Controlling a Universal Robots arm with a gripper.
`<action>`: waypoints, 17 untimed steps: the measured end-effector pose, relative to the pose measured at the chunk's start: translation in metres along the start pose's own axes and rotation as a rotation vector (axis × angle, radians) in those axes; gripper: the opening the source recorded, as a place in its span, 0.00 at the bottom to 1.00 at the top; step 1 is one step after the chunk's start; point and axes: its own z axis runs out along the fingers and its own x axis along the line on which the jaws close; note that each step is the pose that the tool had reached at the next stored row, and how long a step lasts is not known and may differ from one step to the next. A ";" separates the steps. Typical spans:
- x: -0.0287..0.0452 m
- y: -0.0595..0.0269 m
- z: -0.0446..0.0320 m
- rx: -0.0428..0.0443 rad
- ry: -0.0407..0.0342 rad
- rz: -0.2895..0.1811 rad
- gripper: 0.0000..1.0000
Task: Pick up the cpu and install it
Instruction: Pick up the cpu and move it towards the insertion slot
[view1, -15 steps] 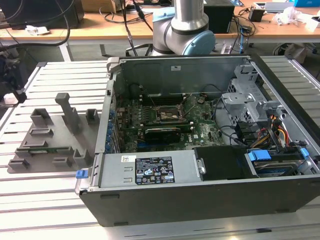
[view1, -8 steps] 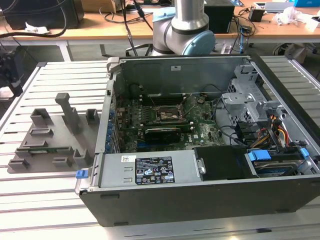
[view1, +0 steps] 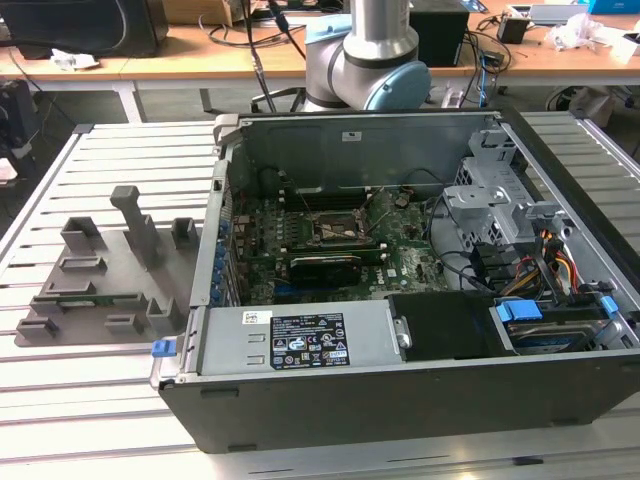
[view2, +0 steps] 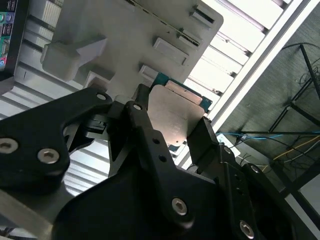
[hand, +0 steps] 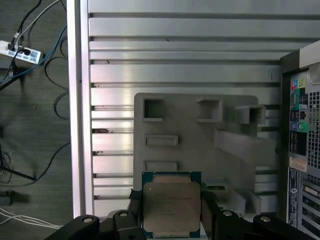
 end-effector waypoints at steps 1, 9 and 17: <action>-0.0001 -0.0002 -0.0038 0.0000 0.0000 0.000 0.55; -0.0009 -0.0013 -0.0286 0.0000 0.0000 0.000 0.55; -0.0013 -0.0016 -0.0337 -0.0045 0.0001 0.000 0.55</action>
